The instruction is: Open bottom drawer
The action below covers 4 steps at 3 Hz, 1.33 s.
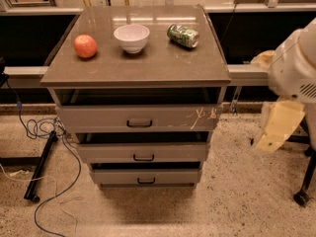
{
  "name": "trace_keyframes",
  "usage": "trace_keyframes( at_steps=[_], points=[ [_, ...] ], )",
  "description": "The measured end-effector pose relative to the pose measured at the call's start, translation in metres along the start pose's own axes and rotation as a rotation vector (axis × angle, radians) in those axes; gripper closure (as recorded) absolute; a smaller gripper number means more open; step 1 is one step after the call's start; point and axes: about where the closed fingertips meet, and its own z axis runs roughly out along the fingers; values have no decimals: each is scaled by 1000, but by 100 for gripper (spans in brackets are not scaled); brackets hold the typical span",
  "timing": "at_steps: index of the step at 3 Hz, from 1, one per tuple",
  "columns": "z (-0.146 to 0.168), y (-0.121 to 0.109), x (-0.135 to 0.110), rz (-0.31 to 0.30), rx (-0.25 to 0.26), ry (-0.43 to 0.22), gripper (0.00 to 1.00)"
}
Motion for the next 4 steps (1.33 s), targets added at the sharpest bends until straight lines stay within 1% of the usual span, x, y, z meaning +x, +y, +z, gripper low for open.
trace_keyframes(
  at_steps=[1,2,3,4],
  points=[
    [30,19,-3,-21,-2,-50,0],
    [70,29,2,-21,-24,-86,0],
    [104,26,11,11,-59,-99,0],
    [109,29,10,14,-63,-106,0]
  ],
)
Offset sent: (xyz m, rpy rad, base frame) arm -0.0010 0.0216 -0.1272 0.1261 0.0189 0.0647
